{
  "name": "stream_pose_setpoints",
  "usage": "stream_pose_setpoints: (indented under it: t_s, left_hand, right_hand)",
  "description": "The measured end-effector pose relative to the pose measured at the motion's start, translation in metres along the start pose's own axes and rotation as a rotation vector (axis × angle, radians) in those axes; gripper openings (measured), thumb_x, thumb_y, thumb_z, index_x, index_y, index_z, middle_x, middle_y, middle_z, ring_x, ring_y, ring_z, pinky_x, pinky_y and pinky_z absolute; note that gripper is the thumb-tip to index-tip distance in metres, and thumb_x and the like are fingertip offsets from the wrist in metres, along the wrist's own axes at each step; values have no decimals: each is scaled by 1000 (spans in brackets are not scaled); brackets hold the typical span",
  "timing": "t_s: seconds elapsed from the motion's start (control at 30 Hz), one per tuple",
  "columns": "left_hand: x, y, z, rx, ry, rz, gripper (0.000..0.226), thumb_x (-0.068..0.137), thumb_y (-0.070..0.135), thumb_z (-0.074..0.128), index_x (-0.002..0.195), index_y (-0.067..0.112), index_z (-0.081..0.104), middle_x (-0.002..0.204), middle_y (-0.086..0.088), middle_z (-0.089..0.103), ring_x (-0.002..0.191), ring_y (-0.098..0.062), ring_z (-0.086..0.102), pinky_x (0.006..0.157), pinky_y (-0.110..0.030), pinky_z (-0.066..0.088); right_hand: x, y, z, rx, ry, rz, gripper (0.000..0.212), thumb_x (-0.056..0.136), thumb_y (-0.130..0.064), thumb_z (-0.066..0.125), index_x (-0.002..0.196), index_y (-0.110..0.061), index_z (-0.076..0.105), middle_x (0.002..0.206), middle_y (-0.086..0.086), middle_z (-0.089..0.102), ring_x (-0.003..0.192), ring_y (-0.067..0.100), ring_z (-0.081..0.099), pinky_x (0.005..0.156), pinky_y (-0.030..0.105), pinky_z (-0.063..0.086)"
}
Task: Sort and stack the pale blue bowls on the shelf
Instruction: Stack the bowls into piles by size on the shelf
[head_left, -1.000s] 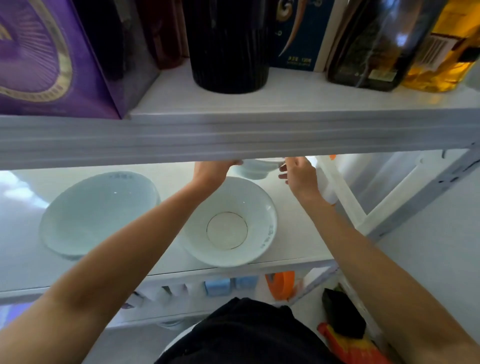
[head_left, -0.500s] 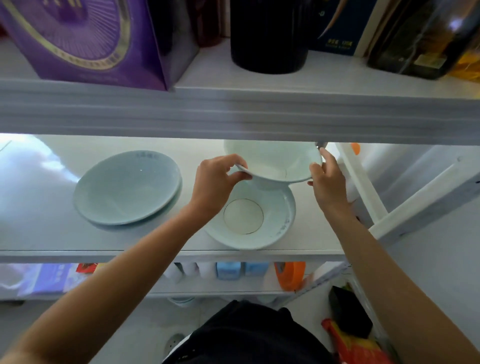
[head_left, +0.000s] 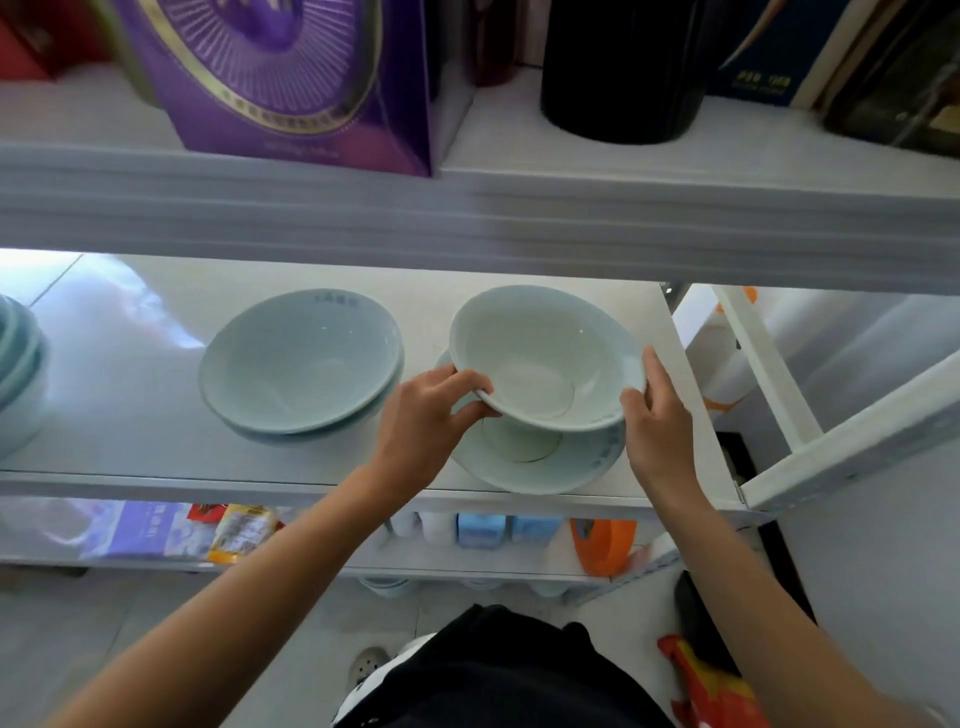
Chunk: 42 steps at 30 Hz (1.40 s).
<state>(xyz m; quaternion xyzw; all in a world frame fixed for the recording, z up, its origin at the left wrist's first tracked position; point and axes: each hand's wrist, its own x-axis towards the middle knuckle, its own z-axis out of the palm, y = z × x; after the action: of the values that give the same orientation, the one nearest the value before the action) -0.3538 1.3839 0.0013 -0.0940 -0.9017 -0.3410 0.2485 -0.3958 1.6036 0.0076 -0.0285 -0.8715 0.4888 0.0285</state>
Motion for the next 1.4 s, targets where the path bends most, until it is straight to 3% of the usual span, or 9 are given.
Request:
stream_pose_setpoints:
  t_s: [0.1, 0.37, 0.43, 0.5, 0.63, 0.77, 0.93, 1.1, 1.4]
  left_hand:
    - [-4, -2, -1, 170, -15, 45, 32, 78, 46, 57, 84, 17, 71, 73, -2, 70, 58, -22, 63, 47, -34, 52]
    - [-31, -6, 1, 241, -35, 5, 38, 78, 47, 54, 90, 16, 73, 73, 1, 70, 67, -22, 63, 47, -30, 49]
    - [-34, -4, 1, 215, -27, -46, 38, 80, 44, 57, 98, 15, 72, 82, 0, 71, 75, -22, 63, 52, -31, 52]
    - [-38, -3, 3, 111, 24, -167, 29, 83, 27, 65, 108, 12, 69, 94, -4, 71, 85, -24, 64, 66, -38, 57]
    - [-45, 4, 8, -100, 101, -383, 34, 88, -2, 54, 119, 11, 61, 112, -2, 59, 107, -22, 56, 90, -40, 54]
    - [-43, 13, 8, -241, 144, -575, 37, 90, 1, 52, 125, 13, 54, 118, 1, 52, 109, -12, 50, 84, -13, 51]
    - [-33, 17, 7, -557, 77, -891, 44, 96, 27, 50, 137, 16, 38, 125, -3, 50, 105, -15, 58, 83, -36, 58]
    - [-19, 21, 2, -1048, -175, -1271, 32, 94, 26, 55, 123, 15, 46, 112, -12, 60, 98, -27, 64, 72, -40, 60]
    - [-13, 26, -8, -1091, -179, -1262, 31, 91, 3, 52, 115, 19, 42, 105, -12, 57, 91, -29, 62, 76, -45, 58]
  right_hand:
    - [-7, 2, 5, 54, 0, 16, 53, 100, -14, 34, 150, -25, 20, 148, -4, 36, 113, 3, 38, 88, 17, 33]
    - [-18, 10, 13, 43, 16, 32, 50, 101, -13, 33, 149, -21, 24, 148, -2, 37, 111, 1, 37, 84, 2, 34]
    - [-19, 10, 16, 48, 26, 31, 50, 101, -14, 33, 149, -21, 24, 148, -2, 37, 117, 6, 41, 90, 10, 40]
    - [-20, 11, 18, 56, 43, 28, 50, 100, -14, 33, 149, -22, 25, 148, -1, 38, 125, 15, 44, 99, 25, 42]
    - [-26, 13, 24, 72, 50, 21, 49, 100, -11, 33, 148, -22, 25, 146, 0, 39, 118, 11, 45, 95, 25, 43]
    - [-27, 16, 29, 73, 59, 29, 49, 101, -14, 32, 148, -25, 24, 146, 0, 39, 123, 16, 47, 99, 35, 48]
    - [-27, 16, 33, 233, 101, 68, 55, 99, -15, 38, 148, -30, 19, 153, -6, 26, 127, 4, 33, 101, 28, 41]
    - [-16, 17, 37, 661, 54, 380, 45, 93, -15, 48, 137, -22, 42, 128, 6, 54, 117, 27, 53, 84, 33, 50]
    - [-16, 9, 37, 803, 81, 433, 37, 91, -11, 49, 128, -18, 50, 100, 2, 60, 98, 25, 57, 74, 33, 51]
